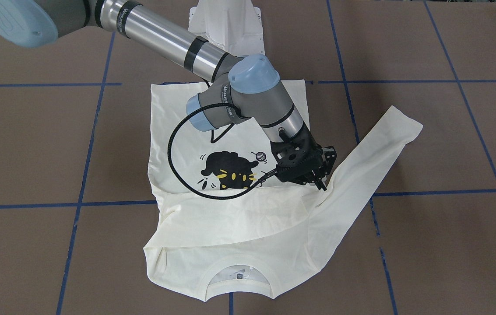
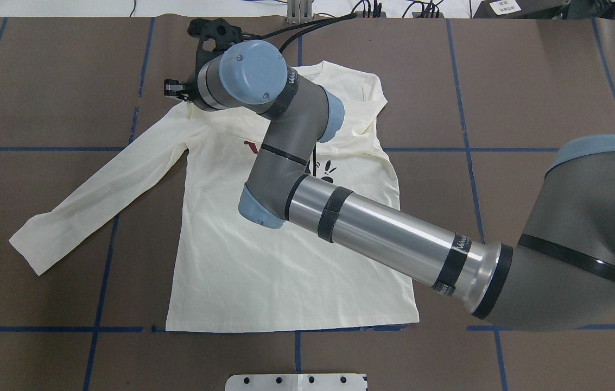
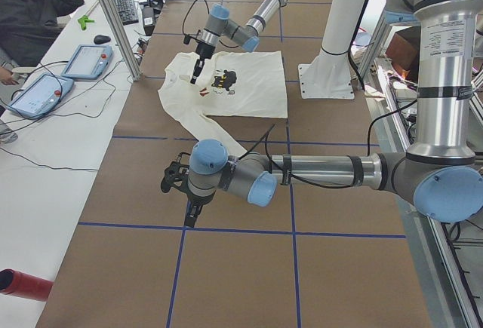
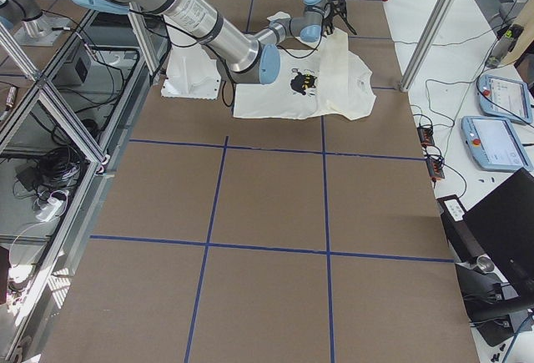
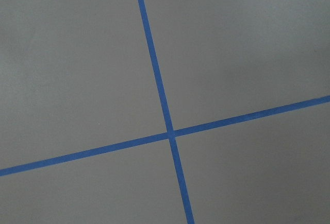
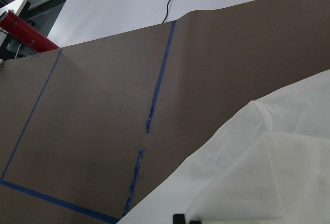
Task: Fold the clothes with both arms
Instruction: 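Carry the grasped sleeve with the right gripper across the shirt body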
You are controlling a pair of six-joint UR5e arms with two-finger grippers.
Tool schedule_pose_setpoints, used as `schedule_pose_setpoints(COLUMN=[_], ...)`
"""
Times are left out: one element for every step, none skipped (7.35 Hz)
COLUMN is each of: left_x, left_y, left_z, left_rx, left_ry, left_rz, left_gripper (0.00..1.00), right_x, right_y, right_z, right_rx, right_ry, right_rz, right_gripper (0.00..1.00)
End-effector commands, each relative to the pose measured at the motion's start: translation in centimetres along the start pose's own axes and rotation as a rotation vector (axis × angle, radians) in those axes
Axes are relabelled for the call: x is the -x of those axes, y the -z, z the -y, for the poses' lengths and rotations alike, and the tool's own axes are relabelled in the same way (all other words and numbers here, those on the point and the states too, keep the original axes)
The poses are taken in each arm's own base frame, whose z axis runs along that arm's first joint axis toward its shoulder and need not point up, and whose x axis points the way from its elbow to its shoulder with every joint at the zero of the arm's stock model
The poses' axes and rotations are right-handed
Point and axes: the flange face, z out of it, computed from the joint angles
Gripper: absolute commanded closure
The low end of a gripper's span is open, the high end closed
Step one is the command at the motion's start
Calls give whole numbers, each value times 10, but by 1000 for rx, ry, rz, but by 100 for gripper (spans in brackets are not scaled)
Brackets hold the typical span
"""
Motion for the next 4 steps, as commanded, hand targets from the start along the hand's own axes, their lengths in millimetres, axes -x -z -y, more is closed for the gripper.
schedule_pose_setpoints(left_x=[0, 0, 0, -2], left_y=[0, 0, 0, 2], left_z=[0, 0, 0, 2], left_rx=[-1, -1, -1, -5], left_ry=[1, 1, 1, -4], left_rz=[0, 0, 0, 1], left_gripper=[0, 0, 0, 0], right_x=[23, 23, 20, 18], right_y=[-5, -6, -10, -12], right_z=[-29, -32, -34, -34], right_rx=[-34, -36, -32, -21], right_ry=[10, 6, -48, -82], right_rz=[27, 23, 11, -25], right_gripper=[0, 0, 0, 0])
